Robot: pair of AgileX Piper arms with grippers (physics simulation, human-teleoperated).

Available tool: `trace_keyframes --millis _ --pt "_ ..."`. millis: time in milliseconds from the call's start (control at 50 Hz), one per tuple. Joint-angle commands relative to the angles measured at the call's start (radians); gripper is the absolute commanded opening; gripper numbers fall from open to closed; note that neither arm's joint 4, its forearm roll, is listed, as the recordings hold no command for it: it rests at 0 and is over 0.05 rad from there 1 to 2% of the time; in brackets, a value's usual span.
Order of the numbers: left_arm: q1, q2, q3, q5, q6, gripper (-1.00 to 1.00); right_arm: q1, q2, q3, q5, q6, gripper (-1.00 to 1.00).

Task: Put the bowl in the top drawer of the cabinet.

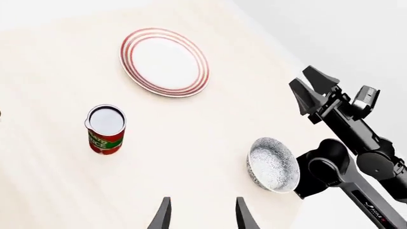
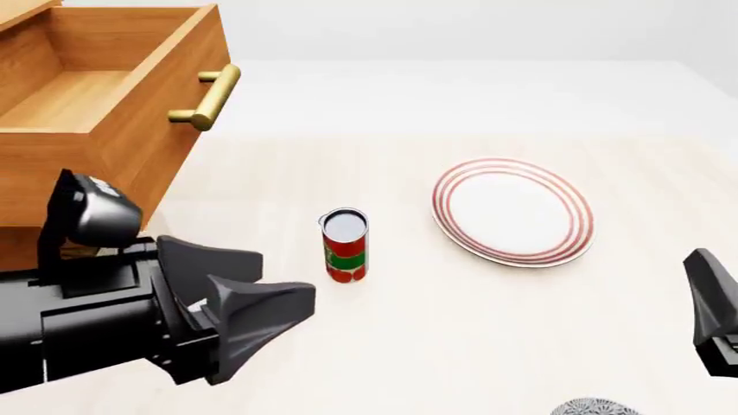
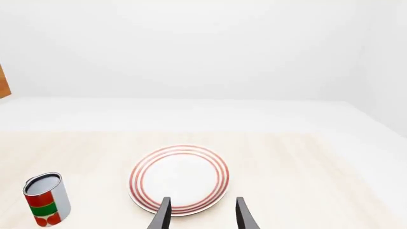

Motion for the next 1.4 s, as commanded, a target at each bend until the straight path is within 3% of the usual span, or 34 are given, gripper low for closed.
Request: trace_keyframes --millis 20,1000,1400 --pt "-0.028 0.070 -0.023 -0.007 -0.011 1.00 0.000 0.000 0.000 0.000 0.000 1.00" --pt "-0.161 0.425 -0.117 -0.162 -0.111 1.00 0.000 0.000 0.000 0.000 0.000 1.00" --pt "-0.193 0.509 -0.159 -0.199 -0.141 1.00 0.000 0.000 0.000 0.000 0.000 1.00"
